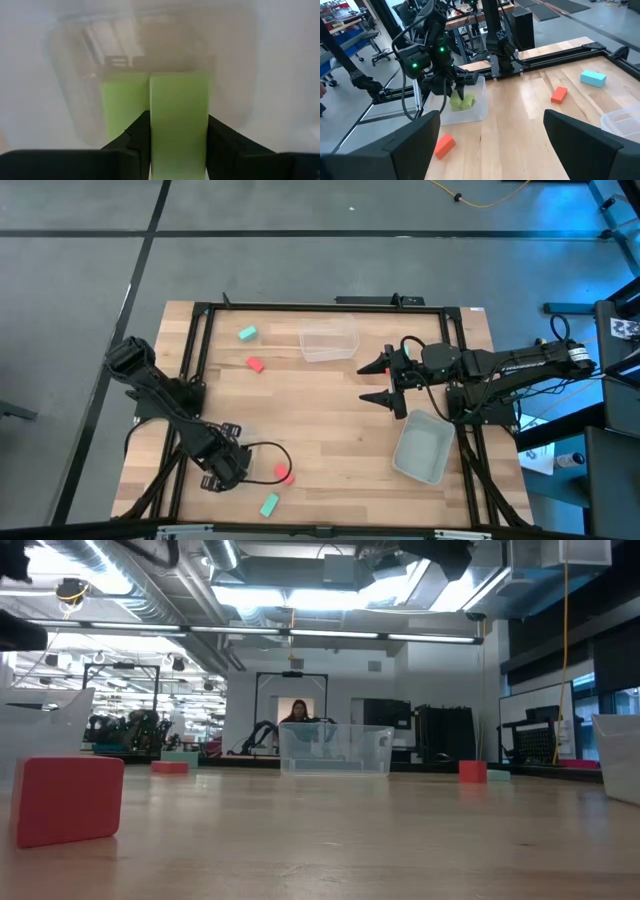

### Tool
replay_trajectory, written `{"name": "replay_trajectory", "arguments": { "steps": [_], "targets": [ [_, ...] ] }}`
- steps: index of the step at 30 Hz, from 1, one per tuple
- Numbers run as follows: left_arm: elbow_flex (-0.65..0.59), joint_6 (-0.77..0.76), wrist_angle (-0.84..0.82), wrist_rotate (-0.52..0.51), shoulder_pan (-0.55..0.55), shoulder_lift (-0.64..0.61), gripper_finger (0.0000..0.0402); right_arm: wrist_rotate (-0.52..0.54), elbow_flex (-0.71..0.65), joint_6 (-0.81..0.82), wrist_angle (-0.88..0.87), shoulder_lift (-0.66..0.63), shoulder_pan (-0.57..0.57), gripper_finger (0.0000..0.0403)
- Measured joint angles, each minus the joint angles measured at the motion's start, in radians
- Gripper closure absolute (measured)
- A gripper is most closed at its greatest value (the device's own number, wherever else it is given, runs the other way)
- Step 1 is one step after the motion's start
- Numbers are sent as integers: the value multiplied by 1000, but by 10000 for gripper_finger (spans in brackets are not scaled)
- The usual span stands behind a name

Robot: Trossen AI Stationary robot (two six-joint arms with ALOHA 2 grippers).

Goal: Sort & place blocks by color
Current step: Put the green block into the bottom left transparent bin, then put the top right orange block into the gray bin

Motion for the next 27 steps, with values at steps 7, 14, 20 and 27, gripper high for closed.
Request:
{"name": "replay_trajectory", "arguments": {
  "steps": [7, 14, 20, 27],
  "targets": [
    [-18, -27, -9, -8, 0, -2, 268, 3, 0, 1, 0, 0, 0, 44],
    [-19, -62, -10, 10, 10, -2, 192, 3, 0, 0, 5, 0, 0, 44],
    [12, -83, -102, 79, 64, -45, 181, 3, 0, -1, 5, 0, 0, 44],
    [174, -190, -226, -58, 103, -312, 181, -6, 0, 31, 19, 0, 0, 44]
  ]
}}
